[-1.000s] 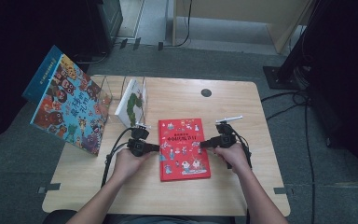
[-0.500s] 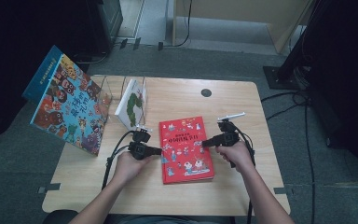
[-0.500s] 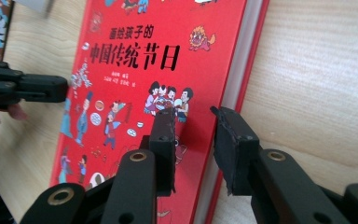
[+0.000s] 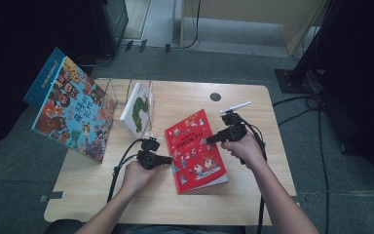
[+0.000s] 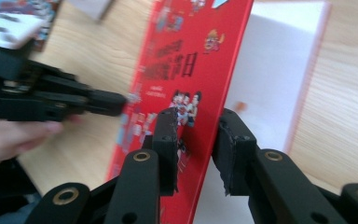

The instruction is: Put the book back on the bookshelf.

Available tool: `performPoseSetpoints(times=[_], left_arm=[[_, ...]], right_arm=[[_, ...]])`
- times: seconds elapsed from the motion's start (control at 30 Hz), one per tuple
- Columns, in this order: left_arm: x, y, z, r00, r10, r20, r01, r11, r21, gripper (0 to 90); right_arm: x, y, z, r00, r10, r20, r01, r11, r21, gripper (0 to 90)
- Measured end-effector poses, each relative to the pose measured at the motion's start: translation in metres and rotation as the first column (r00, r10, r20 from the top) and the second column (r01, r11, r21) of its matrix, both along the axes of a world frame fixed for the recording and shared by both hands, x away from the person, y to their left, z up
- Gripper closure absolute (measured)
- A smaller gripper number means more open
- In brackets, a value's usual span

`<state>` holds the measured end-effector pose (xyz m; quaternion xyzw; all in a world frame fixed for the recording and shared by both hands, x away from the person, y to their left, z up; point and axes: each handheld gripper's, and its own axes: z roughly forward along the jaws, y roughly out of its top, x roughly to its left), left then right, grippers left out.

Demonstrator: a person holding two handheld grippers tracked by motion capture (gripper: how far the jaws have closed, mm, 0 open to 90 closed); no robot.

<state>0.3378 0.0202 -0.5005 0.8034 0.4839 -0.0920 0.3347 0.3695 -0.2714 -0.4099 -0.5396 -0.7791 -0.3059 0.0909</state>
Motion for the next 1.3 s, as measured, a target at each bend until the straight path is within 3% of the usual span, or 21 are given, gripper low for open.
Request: performPoseSetpoints(times=[0.27,0.4,0.53,0.67,0.83,1.07,1.3], left_arm=[[0.0,0.0,-0.001,0.9999,0.013,0.006,-0.013,0.9998,-0.016,90.0],[0.0,0.001,-0.001,0.9999,0.013,0.011,-0.012,0.9998,-0.016,88.5],[0.002,0.005,0.001,0.9996,0.017,0.022,-0.017,0.9995,-0.027,84.6],[0.003,0.009,0.003,0.9995,0.02,0.027,-0.018,0.9985,-0.051,74.5],[0.002,0.01,0.006,0.9987,0.029,0.043,-0.026,0.998,-0.057,67.0],[0.001,0.01,0.008,0.9972,0.02,0.072,-0.017,0.999,-0.042,57.8],[0.002,0.013,0.012,0.9962,0.022,0.084,-0.018,0.9987,-0.048,52.1]], right_arm=[[0.011,0.05,0.027,0.9926,0.121,0.014,-0.12,0.991,-0.059,78.4],[0.018,0.06,0.034,0.9892,0.145,-0.02,-0.146,0.985,-0.087,81.7],[0.019,0.065,0.041,0.9862,0.157,-0.051,-0.162,0.98,-0.119,83.8],[0.018,0.067,0.046,0.9831,0.172,-0.063,-0.18,0.973,-0.146,85.9],[0.014,0.063,0.05,0.9784,0.19,-0.083,-0.201,0.966,-0.162,88.2],[0.009,0.067,0.055,0.9684,0.235,-0.083,-0.247,0.949,-0.197,88.4],[0.008,0.064,0.065,0.9652,0.249,-0.08,-0.26,0.948,-0.184,88.4]])
